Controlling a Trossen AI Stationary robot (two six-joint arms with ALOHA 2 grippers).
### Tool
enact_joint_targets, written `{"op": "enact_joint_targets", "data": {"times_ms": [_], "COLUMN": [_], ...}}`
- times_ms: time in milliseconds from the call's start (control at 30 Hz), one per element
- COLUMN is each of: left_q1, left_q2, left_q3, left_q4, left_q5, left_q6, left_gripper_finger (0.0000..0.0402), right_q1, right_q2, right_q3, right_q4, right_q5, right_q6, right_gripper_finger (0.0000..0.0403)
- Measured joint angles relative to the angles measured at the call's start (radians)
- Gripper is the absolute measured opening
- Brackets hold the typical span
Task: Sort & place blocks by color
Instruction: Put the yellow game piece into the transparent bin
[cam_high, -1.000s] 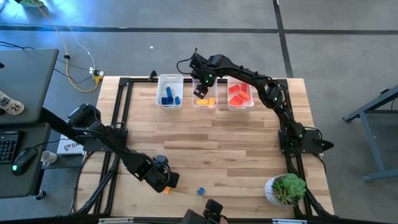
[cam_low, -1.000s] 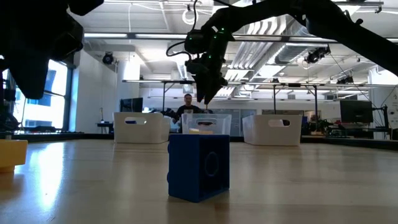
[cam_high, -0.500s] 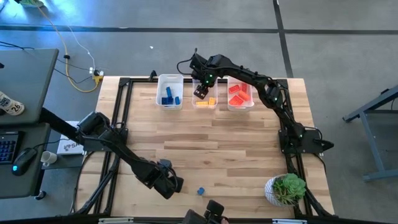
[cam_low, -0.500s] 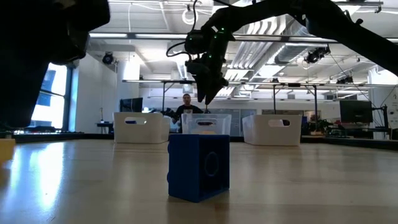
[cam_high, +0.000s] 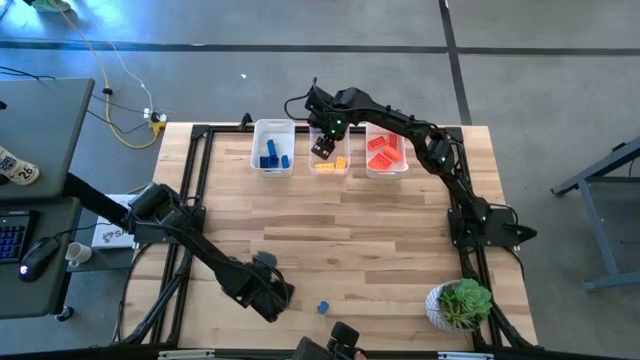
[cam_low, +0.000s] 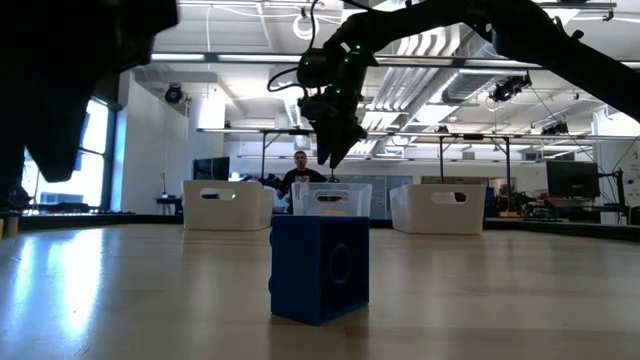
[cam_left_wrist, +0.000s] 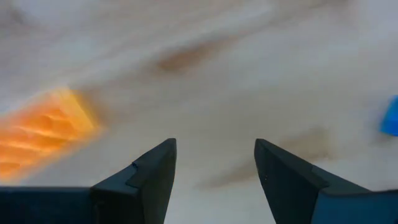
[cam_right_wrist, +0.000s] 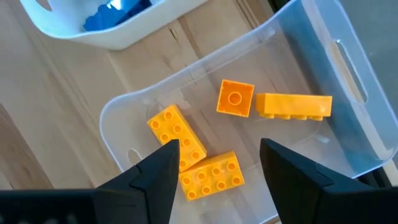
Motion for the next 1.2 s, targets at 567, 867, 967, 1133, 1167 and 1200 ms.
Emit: {"op": "enact_joint_targets", "data": {"times_ms": [567, 867, 967, 1133, 1167, 1200], "left_q1": [0.0, 0.003, 0.003, 0.003, 0.003, 0.003], "left_q2": [-0.034, -0.034, -0.037, -0.115, -0.138, -0.165], "left_q3": [0.002, -0.018, -0.018, -0.059, -0.071, -0.085], "left_q4": [-0.369, -0.459, -0.517, -0.537, -0.537, -0.536], "left_q5": [0.05, 0.087, 0.087, 0.079, 0.072, 0.064], "left_q6": [0.463, 0.656, 0.707, 0.75, 0.75, 0.75], "left_gripper_finger": [0.0204, 0.0204, 0.0204, 0.0204, 0.0204, 0.0204], "right_q1": [0.001, 0.005, 0.005, 0.006, 0.006, 0.006], "right_q2": [0.0, 0.0, 0.0, 0.0, 0.0, 0.0], "right_q3": [0.0, 0.0, 0.0, 0.0, 0.0, 0.0], "right_q4": [0.008, 0.009, 0.009, 0.011, 0.011, 0.011], "right_q5": [-0.045, -0.049, -0.049, -0.049, -0.049, -0.049], "right_q6": [0.0, 0.027, 0.044, 0.08, 0.086, 0.092], "right_gripper_finger": [0.0209, 0.0209, 0.0209, 0.0209, 0.0209, 0.0209]}}
